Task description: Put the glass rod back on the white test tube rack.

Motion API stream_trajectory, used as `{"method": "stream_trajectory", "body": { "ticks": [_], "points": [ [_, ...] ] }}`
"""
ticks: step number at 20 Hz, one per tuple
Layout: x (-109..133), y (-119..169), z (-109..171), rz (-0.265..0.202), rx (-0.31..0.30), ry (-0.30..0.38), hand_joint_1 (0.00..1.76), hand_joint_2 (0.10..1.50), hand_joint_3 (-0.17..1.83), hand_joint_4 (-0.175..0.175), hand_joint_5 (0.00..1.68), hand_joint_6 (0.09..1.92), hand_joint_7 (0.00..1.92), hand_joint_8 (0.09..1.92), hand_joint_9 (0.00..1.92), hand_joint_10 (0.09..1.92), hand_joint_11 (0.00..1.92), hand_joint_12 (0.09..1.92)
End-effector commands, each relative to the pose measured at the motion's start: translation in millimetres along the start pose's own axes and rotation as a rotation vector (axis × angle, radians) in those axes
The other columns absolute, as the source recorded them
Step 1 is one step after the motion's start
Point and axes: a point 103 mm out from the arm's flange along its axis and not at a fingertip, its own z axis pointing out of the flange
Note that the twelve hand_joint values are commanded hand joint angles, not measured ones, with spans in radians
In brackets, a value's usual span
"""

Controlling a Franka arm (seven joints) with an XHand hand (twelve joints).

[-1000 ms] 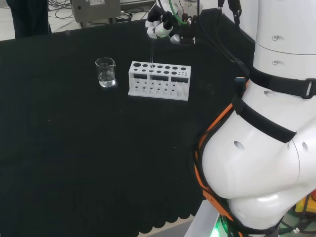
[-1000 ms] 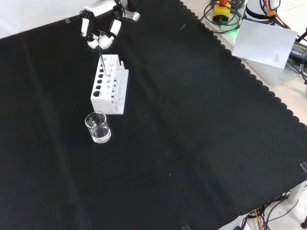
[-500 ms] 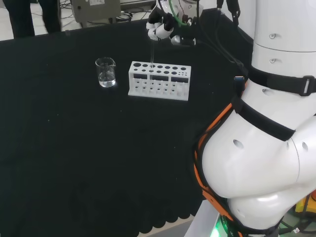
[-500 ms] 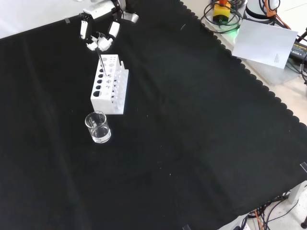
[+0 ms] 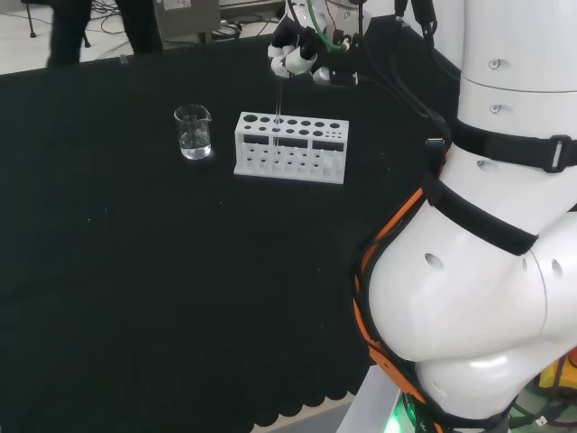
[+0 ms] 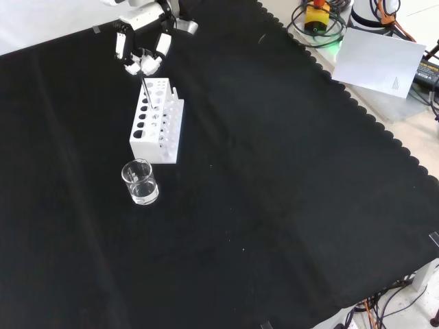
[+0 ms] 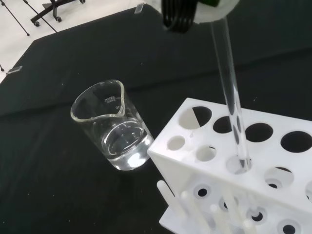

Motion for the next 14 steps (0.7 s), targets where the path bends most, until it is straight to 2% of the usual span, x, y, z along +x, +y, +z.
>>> {"method": "stream_trajectory", "body": {
  "ticks": [1,8,14],
  "points": [
    [-0.8,-0.1,1.1,0.0,0.013,0.01,1.28,0.88,0.48,-0.175,0.97,0.82,1.05,1.3,1.59,0.99,1.67,0.77],
    [-1.8,0.6,3.1,-0.003,0.028,0.018,1.29,0.78,0.64,-0.175,1.0,0.84,1.11,1.24,1.64,0.95,1.71,0.73],
    [-4.9,0.0,5.4,-0.01,0.034,0.033,1.3,0.71,0.7,-0.175,1.04,0.83,1.2,1.07,1.68,0.92,1.75,0.7]
  ]
}}
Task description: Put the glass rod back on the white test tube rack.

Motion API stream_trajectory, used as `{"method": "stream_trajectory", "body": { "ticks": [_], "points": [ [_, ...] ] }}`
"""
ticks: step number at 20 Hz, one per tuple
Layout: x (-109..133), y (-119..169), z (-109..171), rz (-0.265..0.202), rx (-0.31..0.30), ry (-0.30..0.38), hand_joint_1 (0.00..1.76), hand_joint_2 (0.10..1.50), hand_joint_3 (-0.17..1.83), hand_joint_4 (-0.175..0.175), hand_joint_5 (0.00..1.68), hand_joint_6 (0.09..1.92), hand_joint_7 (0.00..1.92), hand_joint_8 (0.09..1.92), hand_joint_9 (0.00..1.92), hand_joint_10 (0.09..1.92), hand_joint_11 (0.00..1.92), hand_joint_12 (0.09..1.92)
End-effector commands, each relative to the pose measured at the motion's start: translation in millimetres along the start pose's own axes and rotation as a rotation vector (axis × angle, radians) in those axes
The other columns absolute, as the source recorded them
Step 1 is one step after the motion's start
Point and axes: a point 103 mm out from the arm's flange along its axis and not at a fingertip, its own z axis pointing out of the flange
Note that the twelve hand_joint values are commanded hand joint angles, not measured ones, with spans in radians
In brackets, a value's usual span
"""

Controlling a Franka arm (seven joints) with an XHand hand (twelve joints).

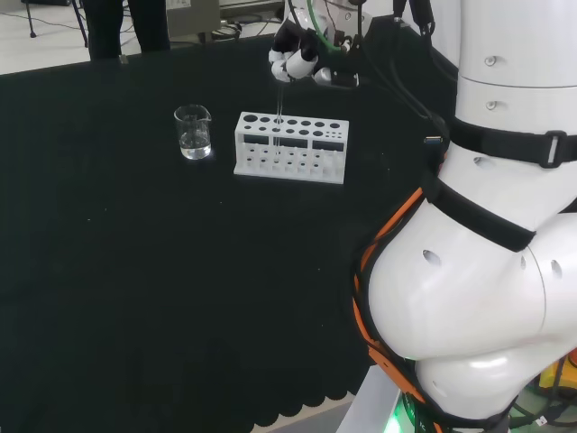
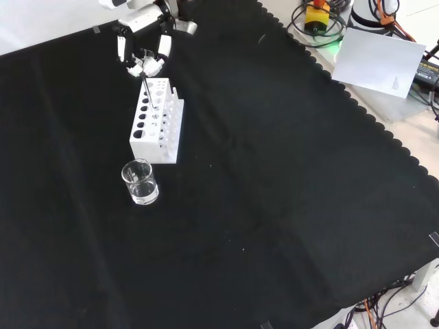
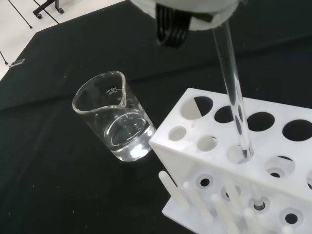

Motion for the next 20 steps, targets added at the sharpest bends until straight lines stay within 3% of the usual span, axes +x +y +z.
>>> {"method": "stream_trajectory", "body": {
  "ticks": [1,8,10,14,20],
  "points": [
    [-0.8,-1.2,1.3,-0.011,0.003,0.013,1.31,0.7,0.71,-0.175,1.05,0.83,1.22,1.04,1.68,0.91,1.75,0.7],
    [-3.2,-2.6,-0.4,-0.01,0.011,0.024,1.3,0.7,0.68,-0.167,1.04,0.94,1.26,0.85,1.72,0.87,1.79,0.67],
    [-3.2,-3.3,-1.7,-0.009,0.008,0.025,1.34,0.7,0.65,-0.167,0.96,0.96,1.25,0.81,1.72,0.87,1.8,0.66],
    [-2.0,-5.0,-5.0,-0.006,0.001,0.018,1.41,0.48,0.89,-0.175,0.78,0.99,1.04,0.91,1.72,0.86,1.81,0.65],
    [-0.1,-6.6,-7.7,-0.009,-0.003,0.013,1.42,0.43,0.94,-0.175,0.67,1.01,0.91,0.93,1.73,0.87,1.85,0.7]
  ]
}}
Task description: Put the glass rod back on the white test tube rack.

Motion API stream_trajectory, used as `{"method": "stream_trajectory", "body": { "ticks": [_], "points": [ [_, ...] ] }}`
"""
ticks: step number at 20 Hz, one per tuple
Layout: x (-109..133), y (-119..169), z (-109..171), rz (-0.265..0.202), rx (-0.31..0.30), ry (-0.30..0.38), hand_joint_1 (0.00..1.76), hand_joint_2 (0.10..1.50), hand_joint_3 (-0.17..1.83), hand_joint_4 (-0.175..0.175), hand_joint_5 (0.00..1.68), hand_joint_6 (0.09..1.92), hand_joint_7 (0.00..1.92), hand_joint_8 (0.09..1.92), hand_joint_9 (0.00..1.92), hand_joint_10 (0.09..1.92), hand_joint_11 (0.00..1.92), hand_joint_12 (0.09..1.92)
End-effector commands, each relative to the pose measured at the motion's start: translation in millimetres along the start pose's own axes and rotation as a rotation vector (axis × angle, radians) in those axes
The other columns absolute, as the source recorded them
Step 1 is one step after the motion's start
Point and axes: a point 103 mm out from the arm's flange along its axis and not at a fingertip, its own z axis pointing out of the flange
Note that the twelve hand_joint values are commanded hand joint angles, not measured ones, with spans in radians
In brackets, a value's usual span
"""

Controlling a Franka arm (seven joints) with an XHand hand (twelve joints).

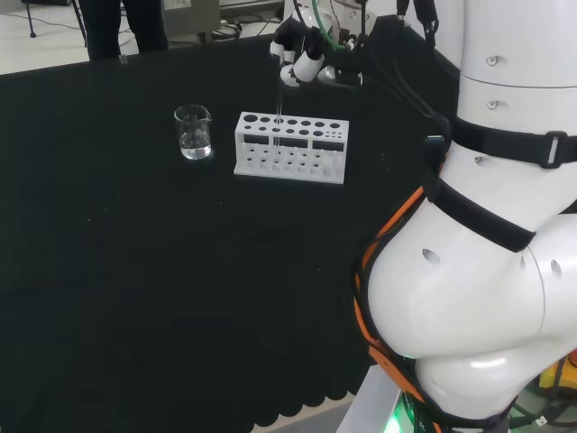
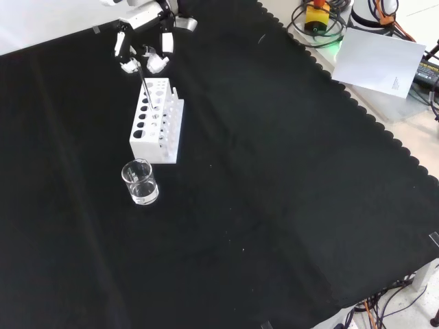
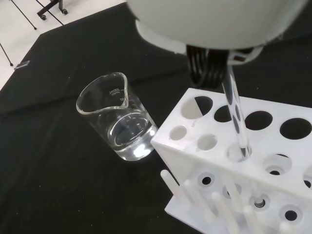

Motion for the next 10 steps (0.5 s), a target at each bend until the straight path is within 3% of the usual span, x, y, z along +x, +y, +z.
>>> {"method": "stream_trajectory", "body": {
  "ticks": [1,10],
  "points": [
    [1.9,-2.0,-2.2,-0.004,-0.001,-0.002,1.42,0.43,0.94,-0.175,0.67,1.01,0.91,0.93,1.74,0.87,1.86,0.7],
    [2.3,-3.9,-7.4,-0.006,-0.012,0.005,1.43,0.43,0.94,-0.175,0.66,1.01,0.9,0.92,1.74,0.88,1.87,0.73]
  ]
}}
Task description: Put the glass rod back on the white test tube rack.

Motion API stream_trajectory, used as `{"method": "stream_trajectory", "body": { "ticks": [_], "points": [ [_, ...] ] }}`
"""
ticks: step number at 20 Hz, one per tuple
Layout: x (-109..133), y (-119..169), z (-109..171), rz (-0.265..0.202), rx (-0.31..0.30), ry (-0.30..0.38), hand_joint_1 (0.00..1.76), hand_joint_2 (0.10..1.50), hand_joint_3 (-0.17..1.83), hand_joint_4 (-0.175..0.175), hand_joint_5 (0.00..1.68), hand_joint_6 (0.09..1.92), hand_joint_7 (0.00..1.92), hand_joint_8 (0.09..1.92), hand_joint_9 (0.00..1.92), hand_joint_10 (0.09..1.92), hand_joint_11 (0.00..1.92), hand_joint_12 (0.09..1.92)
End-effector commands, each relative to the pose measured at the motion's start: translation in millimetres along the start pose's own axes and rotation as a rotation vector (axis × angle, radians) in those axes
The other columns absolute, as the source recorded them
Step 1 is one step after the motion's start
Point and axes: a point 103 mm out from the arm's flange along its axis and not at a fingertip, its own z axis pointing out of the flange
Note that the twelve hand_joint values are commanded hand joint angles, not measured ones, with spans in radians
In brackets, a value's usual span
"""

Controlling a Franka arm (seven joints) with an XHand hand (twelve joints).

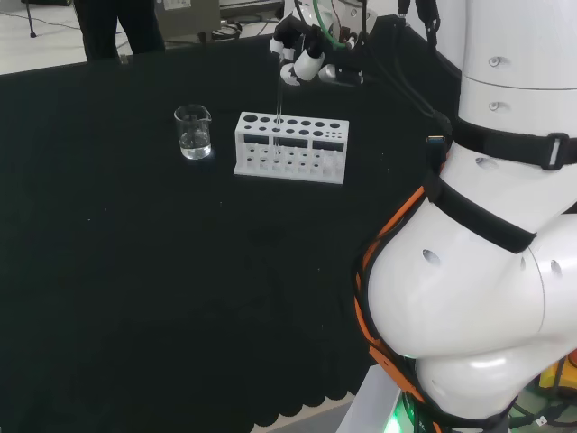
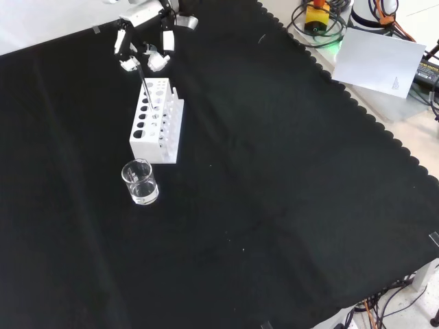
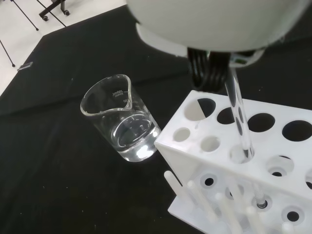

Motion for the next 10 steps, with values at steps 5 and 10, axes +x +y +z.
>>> {"method": "stream_trajectory", "body": {
  "ticks": [5,10],
  "points": [
    [1.2,-2.7,-11.8,-0.003,-0.025,-0.006,1.43,0.43,0.94,-0.175,0.66,1.0,0.9,0.92,1.74,0.88,1.87,0.74],
    [0.1,-4.7,-15.7,0.0,-0.035,-0.011,1.43,0.43,0.94,-0.175,0.66,1.0,0.89,0.92,1.75,0.88,1.87,0.74]
  ]
}}
